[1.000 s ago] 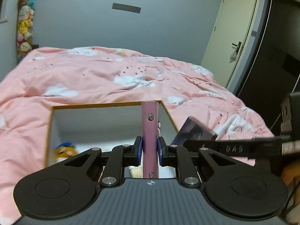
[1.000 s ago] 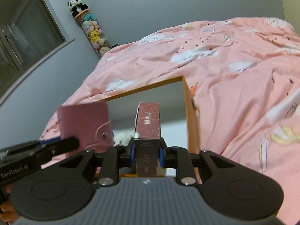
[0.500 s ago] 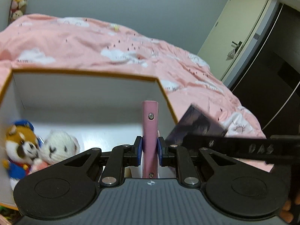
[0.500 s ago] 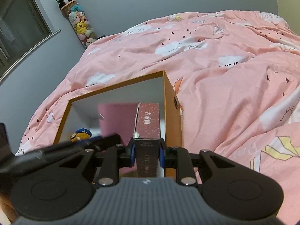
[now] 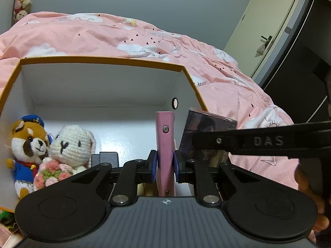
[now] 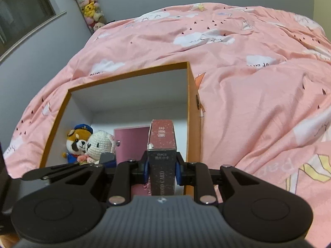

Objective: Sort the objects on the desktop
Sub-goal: 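Lower the pink case into the shoebox with the left gripper while the right lowers the card box beside it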

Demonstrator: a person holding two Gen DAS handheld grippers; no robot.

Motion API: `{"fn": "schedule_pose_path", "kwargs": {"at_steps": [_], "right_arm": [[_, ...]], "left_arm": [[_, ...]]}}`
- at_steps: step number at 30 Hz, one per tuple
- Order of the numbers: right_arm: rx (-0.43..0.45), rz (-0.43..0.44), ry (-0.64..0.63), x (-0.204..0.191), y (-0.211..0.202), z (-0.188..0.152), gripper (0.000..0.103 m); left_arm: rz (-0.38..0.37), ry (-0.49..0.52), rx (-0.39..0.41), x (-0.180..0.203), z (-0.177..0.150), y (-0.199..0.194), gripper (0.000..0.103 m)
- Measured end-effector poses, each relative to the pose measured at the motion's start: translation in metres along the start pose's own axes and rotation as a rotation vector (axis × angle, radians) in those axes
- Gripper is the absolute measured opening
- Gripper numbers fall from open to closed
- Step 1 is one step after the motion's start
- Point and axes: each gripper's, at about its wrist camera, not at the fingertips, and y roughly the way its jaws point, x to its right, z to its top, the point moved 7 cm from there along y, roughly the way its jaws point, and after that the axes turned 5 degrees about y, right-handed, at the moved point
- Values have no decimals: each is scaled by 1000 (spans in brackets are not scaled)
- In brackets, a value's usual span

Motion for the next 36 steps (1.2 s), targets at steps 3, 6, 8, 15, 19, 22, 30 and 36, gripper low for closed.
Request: {"fn": "schedule_pose_path", "kwargs": {"at_steps": [3, 6, 8, 15, 19, 22, 30, 36], "right_arm": [[-12, -14, -22, -3, 7, 1, 25], [-12, -29, -61, -9, 13, 2, 25], [-6, -40, -77, -11, 16, 4, 25], [-42, -67, -114, -14, 37, 13, 25], [-95, -48, -115, -12, 39, 9, 25], [-127, -41, -98, -12, 40, 8, 25], [-196, -63, -72, -16, 51, 8, 30], [-215, -82, -88, -20, 55, 7, 30]], "left_arm": [[-5, -6, -15, -2, 0, -3, 19], [-10, -12, -29, -4, -1, -8, 19], [-18, -22, -32, -6, -1, -10, 19], [-22, -65, -69, -9, 0, 7, 19], [-52, -98, -127, -15, 4, 14, 19], [-72, -89, -173, -17, 9, 16, 19], [-111, -57, -295, -20, 10, 31, 21], [-154, -66, -283, -24, 10, 26, 22]]}}
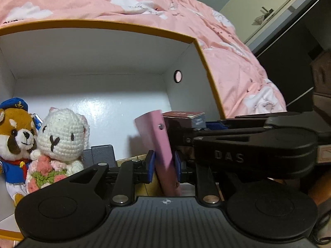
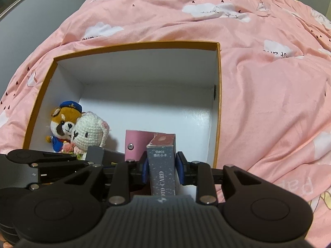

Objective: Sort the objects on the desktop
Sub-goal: 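Lower the pink case into the shoebox with the left gripper while the right lowers the card box beside it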

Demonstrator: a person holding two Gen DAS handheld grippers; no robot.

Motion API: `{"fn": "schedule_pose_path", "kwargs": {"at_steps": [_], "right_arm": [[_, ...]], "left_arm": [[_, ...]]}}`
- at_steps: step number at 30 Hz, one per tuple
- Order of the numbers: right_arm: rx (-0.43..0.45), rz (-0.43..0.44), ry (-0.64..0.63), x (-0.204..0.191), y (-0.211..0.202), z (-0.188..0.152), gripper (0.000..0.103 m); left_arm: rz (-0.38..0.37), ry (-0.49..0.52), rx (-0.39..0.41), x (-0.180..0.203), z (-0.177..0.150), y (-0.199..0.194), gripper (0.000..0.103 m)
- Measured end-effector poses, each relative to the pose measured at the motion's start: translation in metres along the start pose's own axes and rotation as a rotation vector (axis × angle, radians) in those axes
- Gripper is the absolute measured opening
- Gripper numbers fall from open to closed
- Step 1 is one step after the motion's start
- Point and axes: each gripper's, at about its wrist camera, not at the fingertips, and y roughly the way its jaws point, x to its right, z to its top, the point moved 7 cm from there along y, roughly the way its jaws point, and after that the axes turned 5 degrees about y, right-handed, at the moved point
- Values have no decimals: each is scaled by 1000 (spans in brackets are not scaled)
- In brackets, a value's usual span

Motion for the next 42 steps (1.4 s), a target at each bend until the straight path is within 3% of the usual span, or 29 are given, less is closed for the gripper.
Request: {"fn": "schedule_pose_path", "kwargs": {"at_steps": [5, 19, 24, 27, 31, 39, 42], "right_arm": [[-18, 12, -3, -7, 5, -1, 38], [7, -35, -14, -11, 5, 1, 48], [4, -46, -32, -4, -5, -6, 49], [-8, -47, -47, -2, -7, -10, 47], [-8, -68, -61, 3, -6, -12, 27], [39, -85, -42, 7, -21, -9, 25], [12, -92, -38, 6, -16, -6, 25]], "left_arm": [[-6, 22, 29, 2, 0, -10, 22], [72, 0, 145, -13, -17, -52, 22], [66, -19, 160, -19, -22, -57, 22], [64, -18, 160, -20, -24, -57, 22], [58, -12, 166, -17, -25, -58, 22], [57, -5, 181, -13, -26, -61, 22], [57, -5, 180, -13, -26, -60, 22]]}}
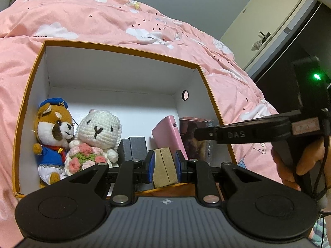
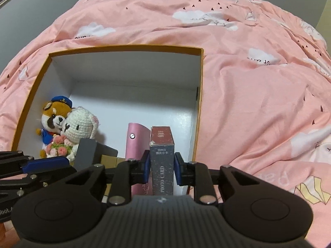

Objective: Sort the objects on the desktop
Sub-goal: 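Open both grippers to release the pink case and card box upright in the shoebox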

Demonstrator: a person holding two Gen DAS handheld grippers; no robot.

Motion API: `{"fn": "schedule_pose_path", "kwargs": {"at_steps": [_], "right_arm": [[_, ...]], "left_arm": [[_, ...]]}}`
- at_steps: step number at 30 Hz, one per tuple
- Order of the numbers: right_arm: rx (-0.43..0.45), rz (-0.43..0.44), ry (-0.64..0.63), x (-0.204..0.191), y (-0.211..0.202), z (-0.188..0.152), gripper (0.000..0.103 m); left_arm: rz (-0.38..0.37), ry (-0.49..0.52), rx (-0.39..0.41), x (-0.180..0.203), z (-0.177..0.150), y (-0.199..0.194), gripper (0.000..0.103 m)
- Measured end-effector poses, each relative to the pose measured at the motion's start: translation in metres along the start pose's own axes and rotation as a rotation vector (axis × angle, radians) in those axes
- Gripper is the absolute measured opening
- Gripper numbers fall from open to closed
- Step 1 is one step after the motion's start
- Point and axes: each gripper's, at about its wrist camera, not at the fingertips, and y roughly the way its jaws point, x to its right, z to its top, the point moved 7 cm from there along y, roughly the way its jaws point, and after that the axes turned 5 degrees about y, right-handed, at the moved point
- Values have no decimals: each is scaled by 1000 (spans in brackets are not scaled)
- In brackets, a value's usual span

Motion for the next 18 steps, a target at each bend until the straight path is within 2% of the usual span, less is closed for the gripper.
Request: {"fn": "schedule_pose_path", "kwargs": {"at_steps": [5, 9, 14, 18], "right_arm": [[-58, -22, -15, -7, 16, 2, 26], [-37, -15, 12, -8, 19, 6, 28], [-9, 14, 26, -7, 18, 7, 36], [0, 28, 36, -8, 20, 11, 37]], "left_arm": [[1, 0, 9, 1, 1, -2, 22], [-1, 1, 12, 2, 2, -1, 22], [5, -4, 2, 0, 0, 2, 22], [5, -4, 2, 0, 0, 2, 22]]}}
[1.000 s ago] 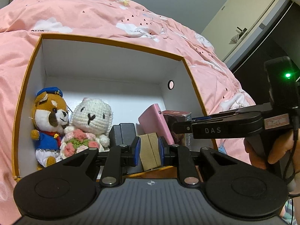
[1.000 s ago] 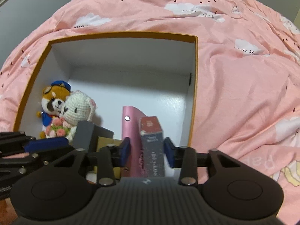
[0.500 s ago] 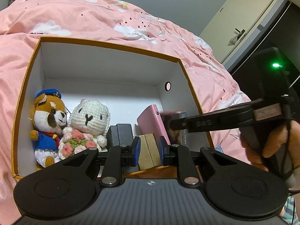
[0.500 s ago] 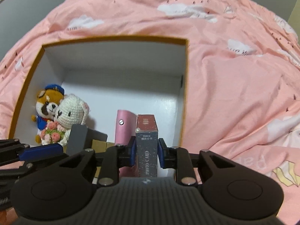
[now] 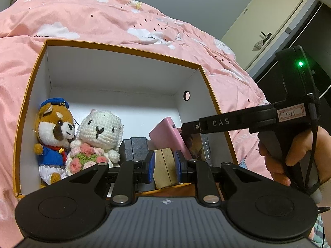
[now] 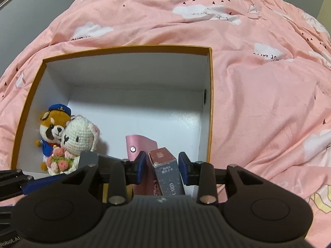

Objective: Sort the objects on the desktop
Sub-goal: 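Open both grippers to release the pink case and card box upright in the shoebox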

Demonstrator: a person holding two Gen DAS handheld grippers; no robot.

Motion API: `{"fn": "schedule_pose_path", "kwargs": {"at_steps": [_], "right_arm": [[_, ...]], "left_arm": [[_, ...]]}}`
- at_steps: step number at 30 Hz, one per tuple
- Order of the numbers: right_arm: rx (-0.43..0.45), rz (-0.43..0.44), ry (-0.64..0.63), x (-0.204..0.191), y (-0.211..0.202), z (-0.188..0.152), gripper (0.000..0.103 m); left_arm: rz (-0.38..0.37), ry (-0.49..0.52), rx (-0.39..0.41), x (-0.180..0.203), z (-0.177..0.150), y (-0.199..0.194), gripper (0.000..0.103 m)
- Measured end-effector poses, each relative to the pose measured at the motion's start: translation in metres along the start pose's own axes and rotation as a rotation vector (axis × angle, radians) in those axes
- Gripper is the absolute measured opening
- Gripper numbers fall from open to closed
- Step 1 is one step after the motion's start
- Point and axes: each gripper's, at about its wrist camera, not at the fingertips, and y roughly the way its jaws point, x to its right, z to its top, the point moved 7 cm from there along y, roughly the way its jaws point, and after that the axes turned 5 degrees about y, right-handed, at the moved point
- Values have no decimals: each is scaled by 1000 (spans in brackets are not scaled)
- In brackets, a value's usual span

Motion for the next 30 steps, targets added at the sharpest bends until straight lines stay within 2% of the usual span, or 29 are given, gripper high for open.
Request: {"fn": "schedule_pose_path", "kwargs": {"at_steps": [10, 12, 16, 19, 22, 27, 30], "right_arm": [[-11, -43, -139, -2, -5, -13, 34], [-7, -53, -167, -4, -2, -15, 29], [22, -46, -129, 1, -12, -14, 25], [21, -76, -89, 8, -24, -10, 24], [-10, -112, -75, 6, -21, -3, 24], [-118, -105, -28, -2, 5, -3, 25], [-111, -118, -21, -6, 8, 0, 25]], "left_arm": [[-8, -9, -4, -4, -1, 5, 22], [-9, -7, -2, -3, -2, 3, 22], [-12, -21, 18, -6, 0, -2, 22], [-26, -21, 28, -6, 1, -4, 22], [-49, -19, 38, -3, 1, -6, 22], [-70, -29, 58, -6, -1, -14, 22], [-79, -35, 59, -8, -2, -14, 22]]}}
